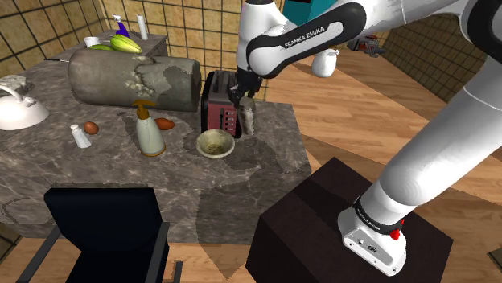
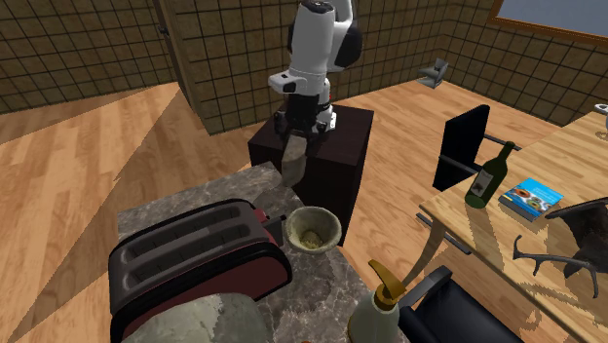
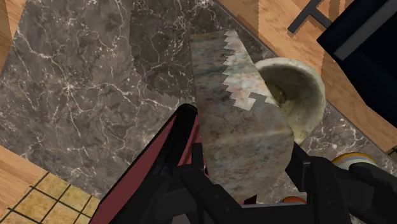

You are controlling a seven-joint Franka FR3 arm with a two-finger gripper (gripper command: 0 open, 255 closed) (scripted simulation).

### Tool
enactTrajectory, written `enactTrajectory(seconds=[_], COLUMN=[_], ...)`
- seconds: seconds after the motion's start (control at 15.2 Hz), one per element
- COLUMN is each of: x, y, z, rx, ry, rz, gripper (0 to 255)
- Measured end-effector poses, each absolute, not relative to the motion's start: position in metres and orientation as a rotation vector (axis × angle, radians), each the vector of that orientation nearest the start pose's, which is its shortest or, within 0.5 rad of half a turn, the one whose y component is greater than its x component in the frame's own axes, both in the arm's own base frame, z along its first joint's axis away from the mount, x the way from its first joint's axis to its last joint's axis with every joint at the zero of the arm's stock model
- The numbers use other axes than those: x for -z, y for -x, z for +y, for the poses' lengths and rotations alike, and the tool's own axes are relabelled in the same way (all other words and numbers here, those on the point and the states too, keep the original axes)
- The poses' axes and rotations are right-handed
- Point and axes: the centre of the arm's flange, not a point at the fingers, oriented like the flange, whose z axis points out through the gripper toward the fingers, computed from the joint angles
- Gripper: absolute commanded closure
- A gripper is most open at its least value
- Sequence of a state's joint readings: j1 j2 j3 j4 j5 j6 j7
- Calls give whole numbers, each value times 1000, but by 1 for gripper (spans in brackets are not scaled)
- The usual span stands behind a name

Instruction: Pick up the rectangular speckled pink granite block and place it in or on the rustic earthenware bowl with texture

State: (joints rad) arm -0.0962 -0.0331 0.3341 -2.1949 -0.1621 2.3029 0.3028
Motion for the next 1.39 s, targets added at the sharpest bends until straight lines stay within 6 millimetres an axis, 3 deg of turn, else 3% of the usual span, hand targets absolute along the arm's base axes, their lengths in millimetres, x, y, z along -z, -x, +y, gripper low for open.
enactTrajectory(seconds=[0.53, 1.39], x=[-439, -375], y=[-586, -592], z=[201, 208], rx=[276, 275], ry=[3226, 3226], rz=[-59, -56], gripper=[255, 255])
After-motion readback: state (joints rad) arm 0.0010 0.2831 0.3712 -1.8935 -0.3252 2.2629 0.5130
